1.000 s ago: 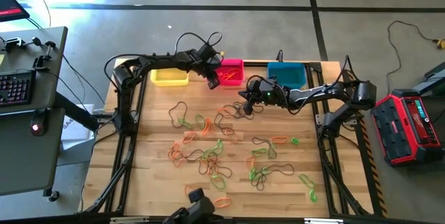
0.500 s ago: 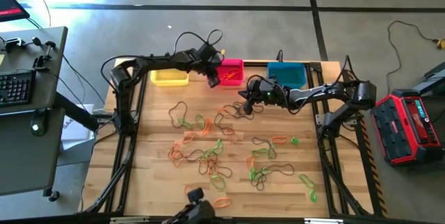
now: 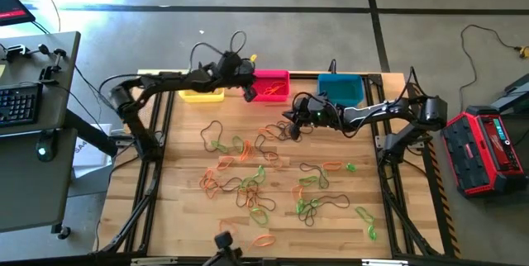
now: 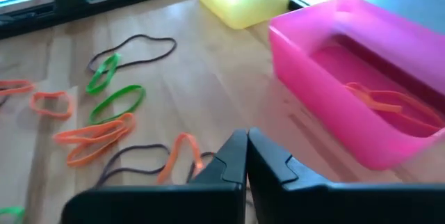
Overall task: Sort rubber bands into baskets
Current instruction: Put the orange rubber band into the pink bin
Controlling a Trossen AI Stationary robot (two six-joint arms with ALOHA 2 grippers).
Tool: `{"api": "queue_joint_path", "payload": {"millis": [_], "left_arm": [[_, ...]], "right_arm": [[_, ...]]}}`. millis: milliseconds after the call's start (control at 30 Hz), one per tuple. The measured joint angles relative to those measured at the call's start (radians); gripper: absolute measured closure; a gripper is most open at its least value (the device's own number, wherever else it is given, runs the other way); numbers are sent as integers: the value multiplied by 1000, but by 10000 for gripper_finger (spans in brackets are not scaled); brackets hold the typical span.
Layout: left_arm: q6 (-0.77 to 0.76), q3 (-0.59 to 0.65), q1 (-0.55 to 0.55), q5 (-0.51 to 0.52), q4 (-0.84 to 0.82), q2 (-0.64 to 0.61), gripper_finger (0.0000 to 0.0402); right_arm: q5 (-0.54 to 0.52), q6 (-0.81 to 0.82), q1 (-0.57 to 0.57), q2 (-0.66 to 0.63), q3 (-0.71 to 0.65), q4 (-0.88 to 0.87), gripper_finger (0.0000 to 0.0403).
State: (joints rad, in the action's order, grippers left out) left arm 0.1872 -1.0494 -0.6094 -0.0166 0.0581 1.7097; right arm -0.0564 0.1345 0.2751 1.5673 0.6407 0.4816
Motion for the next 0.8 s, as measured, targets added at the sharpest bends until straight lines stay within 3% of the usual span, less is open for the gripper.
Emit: {"api": "queue_joint_path", "payload": {"millis": [233,567,800], "left_arm": [[5,210,60,-1,142,-206,353],[-3,489,137,-1,377,-400,353],[-100,615,179,-2,465,-482,353]], "right_arm": [[47,24,-49,0,38,-48,393],[33,44,-98,8,150,-256,288],[20,85,-115,123,199,-264,279]]}}
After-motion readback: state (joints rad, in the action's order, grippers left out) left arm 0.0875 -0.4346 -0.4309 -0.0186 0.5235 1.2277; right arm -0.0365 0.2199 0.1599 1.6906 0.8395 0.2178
